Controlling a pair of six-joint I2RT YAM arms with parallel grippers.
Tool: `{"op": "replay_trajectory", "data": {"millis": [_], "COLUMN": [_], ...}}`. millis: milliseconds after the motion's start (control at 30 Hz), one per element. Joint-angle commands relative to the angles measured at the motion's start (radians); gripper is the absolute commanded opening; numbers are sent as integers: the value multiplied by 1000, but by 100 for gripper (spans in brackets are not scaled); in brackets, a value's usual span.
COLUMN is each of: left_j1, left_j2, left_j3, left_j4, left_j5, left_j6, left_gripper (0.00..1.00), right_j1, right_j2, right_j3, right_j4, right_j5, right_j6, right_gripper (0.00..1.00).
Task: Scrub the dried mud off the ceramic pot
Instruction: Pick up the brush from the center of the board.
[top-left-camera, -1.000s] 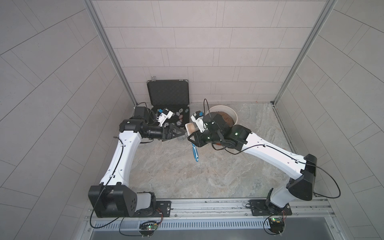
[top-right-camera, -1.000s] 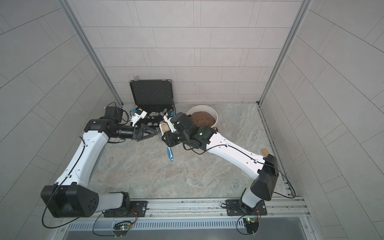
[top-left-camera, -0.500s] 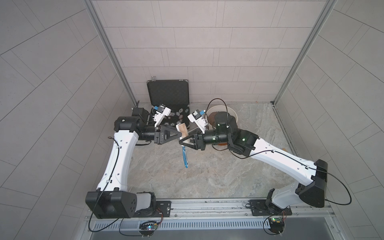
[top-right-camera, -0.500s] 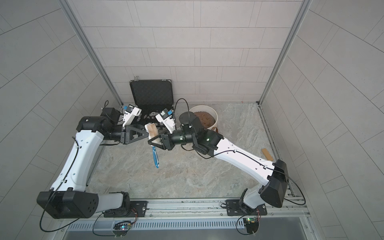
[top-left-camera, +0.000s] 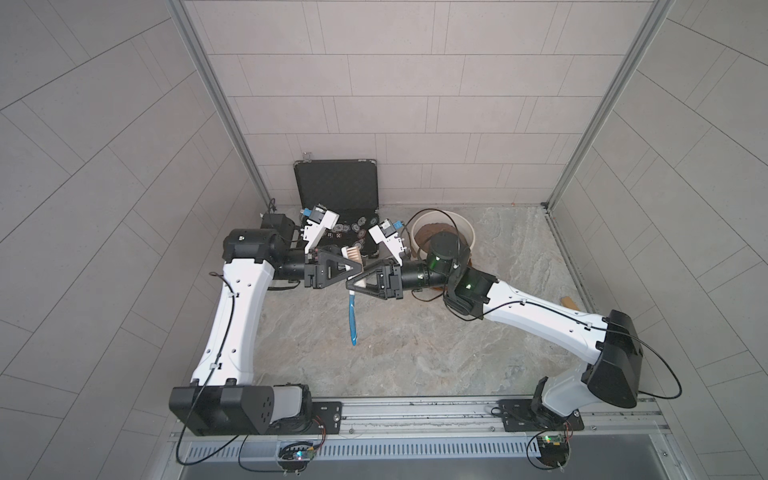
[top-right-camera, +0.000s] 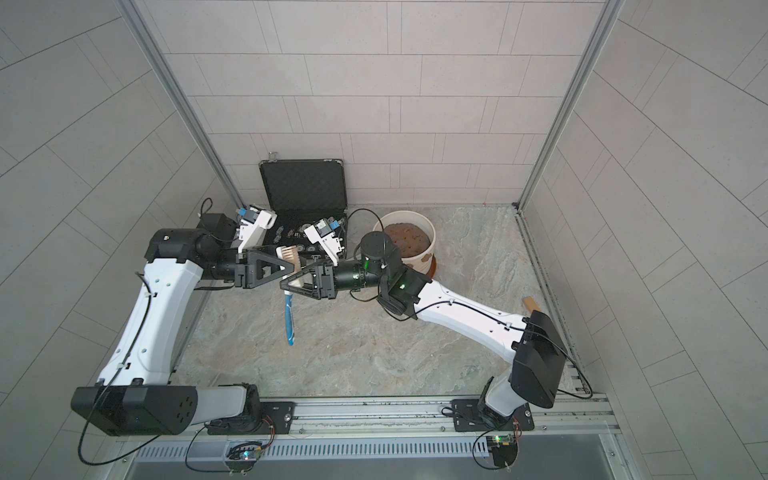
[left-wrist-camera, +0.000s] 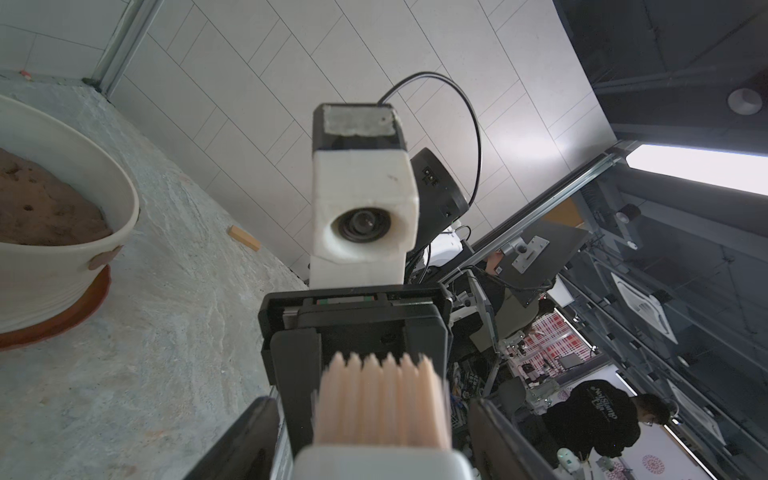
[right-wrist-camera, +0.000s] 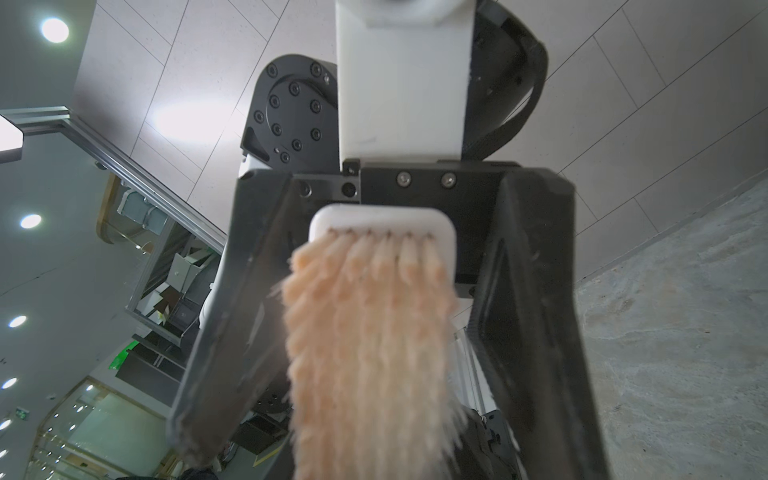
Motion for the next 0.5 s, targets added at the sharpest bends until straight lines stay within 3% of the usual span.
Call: {"op": "replay_trajectory", "data": {"millis": [0,167,233,300,467], "left_j1": [5,8,6,6,6], "left_j2": [9,16,15,9,3], "left_j3": [36,37,32,16,-6], "left_j4": [-12,76,142,209,291], "left_j5": [70,26,-15,-41,-79], "left_j6": [-2,-120,-201,-282,-381], "left_gripper": [62,45,32,24,24], "right_j1": [5,6,7,7,5], "right_j2": [0,-4,-2,-3,-27], "right_j3": [-13,-33,-45,-50,-51], "right_j4": [96,92,104,98,-42], "right_j5": [-17,-4,4,17,143], "right_j6": [40,35,42,42,-6], "right_gripper": [34,35,36,45,81]}}
